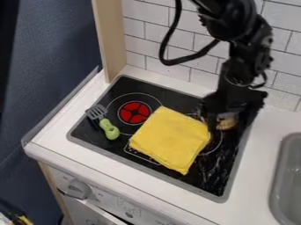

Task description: Move the can to the top left of the stove

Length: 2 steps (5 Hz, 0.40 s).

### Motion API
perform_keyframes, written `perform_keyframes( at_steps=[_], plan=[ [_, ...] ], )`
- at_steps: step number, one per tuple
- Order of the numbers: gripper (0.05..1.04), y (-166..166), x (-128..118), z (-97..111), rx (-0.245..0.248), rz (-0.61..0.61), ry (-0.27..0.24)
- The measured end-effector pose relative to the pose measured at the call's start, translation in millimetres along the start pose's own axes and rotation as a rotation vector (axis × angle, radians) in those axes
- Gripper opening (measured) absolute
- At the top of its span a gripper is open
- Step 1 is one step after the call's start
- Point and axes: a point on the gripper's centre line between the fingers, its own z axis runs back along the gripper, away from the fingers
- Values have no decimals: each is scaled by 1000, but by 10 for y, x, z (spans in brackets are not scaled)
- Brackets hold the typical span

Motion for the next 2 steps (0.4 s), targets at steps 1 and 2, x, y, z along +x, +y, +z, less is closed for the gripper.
perform_keyframes(
  at_steps=[1,2],
  plan=[
    [1001,44,130,-9,0,41,-5],
    [1000,110,215,-13,1,80,-8]
  ],
)
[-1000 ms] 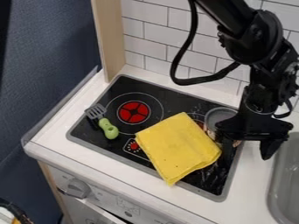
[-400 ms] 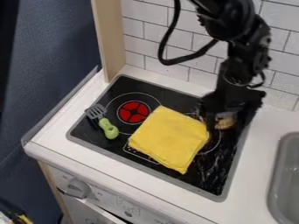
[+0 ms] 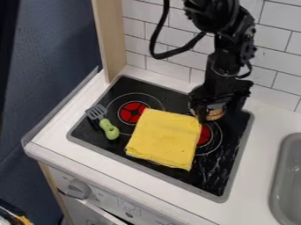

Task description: Move the can to the top left of the stove

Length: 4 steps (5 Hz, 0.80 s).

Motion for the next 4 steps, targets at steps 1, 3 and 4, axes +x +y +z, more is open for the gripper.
perform_keyframes(
  at_steps=[1,3,4],
  plan=[
    [1001,99,69,-47,0,53,-4],
    [1001,403,355,-110,22,207,-40],
    [1000,555,518,-116,35,273,-66]
  ],
)
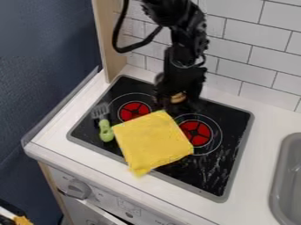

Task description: Move the can to the top left of the stove

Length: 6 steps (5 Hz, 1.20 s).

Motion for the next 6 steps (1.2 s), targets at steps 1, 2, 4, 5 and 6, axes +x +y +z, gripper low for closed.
perform_keyframes(
  at_steps=[1,2,4,5,6],
  plan=[
    [1000,73,138,-5,9,40,-23],
    [1001,159,278,-22,20,79,-48],
    [1000,284,486,-32,29,139,-83],
    [1000,228,489,44,-7,133,-73],
    [1000,182,447,169,-39,90,-57]
  ],
)
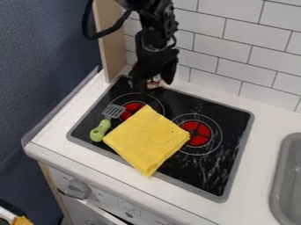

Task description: Move the can to the top left of the stove

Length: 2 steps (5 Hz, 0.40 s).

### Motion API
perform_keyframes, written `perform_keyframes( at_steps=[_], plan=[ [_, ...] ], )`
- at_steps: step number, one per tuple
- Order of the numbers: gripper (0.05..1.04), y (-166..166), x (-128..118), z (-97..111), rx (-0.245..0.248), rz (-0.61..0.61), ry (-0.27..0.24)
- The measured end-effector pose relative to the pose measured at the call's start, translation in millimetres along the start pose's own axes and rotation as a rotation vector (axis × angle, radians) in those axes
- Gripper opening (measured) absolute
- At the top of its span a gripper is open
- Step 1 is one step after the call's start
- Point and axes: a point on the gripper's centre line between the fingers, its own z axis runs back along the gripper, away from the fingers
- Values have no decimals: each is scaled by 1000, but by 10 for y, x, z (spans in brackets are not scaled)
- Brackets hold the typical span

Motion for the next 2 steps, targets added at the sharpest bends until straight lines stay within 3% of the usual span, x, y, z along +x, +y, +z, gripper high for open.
perform_keyframes(
  at_steps=[1,2],
  plan=[
    [1000,-57,-53,229,-27,-45,15],
    [1000,-13,-21,483,-41,-66,-9]
  ],
)
